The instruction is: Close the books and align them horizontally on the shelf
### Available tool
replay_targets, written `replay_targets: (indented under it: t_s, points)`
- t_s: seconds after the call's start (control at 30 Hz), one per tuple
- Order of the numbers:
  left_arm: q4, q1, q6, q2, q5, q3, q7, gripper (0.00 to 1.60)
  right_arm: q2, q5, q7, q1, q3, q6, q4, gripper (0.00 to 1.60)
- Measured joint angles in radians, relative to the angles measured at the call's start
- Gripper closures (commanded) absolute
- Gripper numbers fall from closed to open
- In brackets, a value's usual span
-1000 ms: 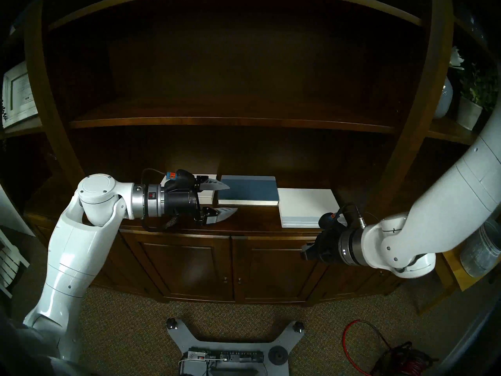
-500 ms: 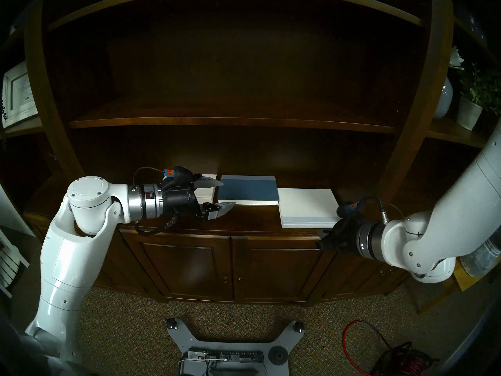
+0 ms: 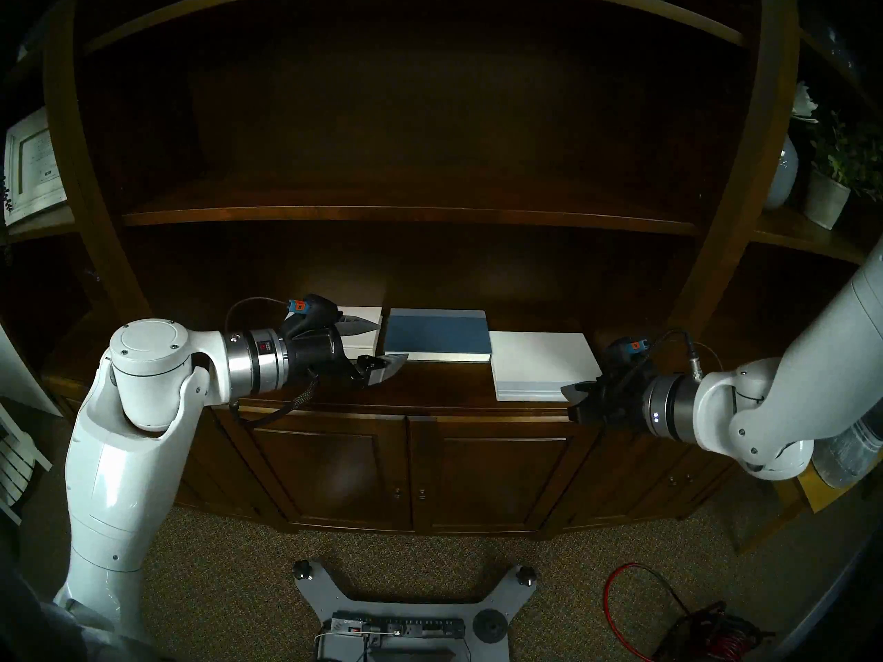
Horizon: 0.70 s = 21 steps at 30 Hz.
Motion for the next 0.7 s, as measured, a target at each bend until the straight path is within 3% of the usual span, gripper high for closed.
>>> replay_targets:
  t_s: [0.47,0.5,0.7]
  points:
    - [-0.014,0.003,0.013,-0.013,-0.002,0.0,0.019,0.0,0.025,-0.001,0.037,0.0,0.002,0.001,0.017,1.29]
    - [-0.014,0.003,0.013,-0.014,-0.002,0.0,0.019,0.0,0.025,-0.001,0.037,0.0,0.002,0.001,0.018,0.0]
    - [-0.015,0.004,0.013,-0.015,-0.002,0.0,0.018,0.0,0.023,-0.003,0.04,-0.012,-0.003,0.008,0.041,0.0]
